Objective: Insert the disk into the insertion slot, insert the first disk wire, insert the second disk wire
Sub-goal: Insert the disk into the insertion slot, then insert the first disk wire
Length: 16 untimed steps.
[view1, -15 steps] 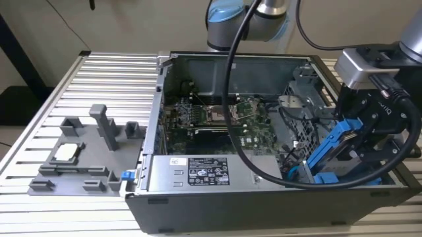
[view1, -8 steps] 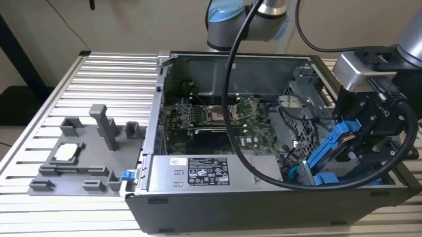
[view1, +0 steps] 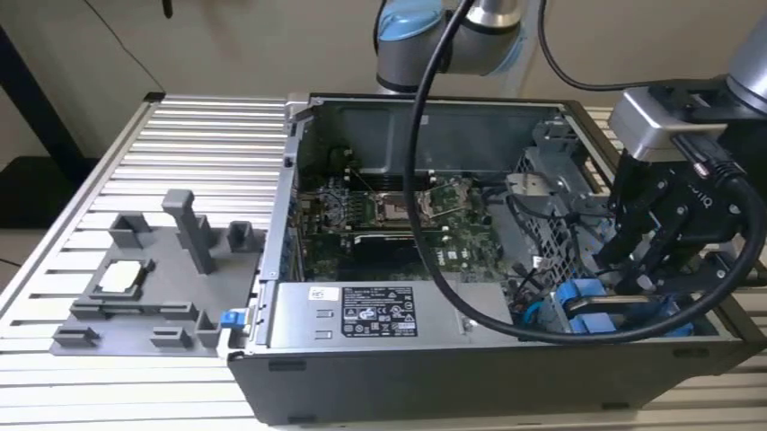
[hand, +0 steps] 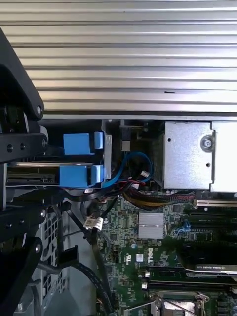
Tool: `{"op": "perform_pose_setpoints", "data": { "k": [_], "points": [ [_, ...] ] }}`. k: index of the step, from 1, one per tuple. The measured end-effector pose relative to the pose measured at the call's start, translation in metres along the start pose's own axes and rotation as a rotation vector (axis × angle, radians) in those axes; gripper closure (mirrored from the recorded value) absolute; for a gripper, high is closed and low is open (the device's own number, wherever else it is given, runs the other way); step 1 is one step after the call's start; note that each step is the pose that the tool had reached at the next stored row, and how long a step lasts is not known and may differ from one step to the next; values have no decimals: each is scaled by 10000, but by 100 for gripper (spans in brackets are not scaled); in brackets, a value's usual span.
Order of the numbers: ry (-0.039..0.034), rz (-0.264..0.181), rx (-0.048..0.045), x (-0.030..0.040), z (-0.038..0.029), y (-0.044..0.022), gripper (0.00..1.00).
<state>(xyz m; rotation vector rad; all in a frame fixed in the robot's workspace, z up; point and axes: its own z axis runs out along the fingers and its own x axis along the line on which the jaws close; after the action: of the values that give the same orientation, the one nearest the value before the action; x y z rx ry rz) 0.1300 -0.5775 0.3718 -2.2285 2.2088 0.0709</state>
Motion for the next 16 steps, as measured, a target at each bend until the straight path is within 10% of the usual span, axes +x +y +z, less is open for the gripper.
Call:
{"op": "perform_pose_setpoints", "data": {
  "k": [7, 10, 16],
  "points": [
    [-16, -12, 26, -9, -219, 6, 60],
    [-297, -74, 231, -9, -220, 8, 60],
    [-607, -178, 583, -10, -222, 17, 60]
  ]
}}
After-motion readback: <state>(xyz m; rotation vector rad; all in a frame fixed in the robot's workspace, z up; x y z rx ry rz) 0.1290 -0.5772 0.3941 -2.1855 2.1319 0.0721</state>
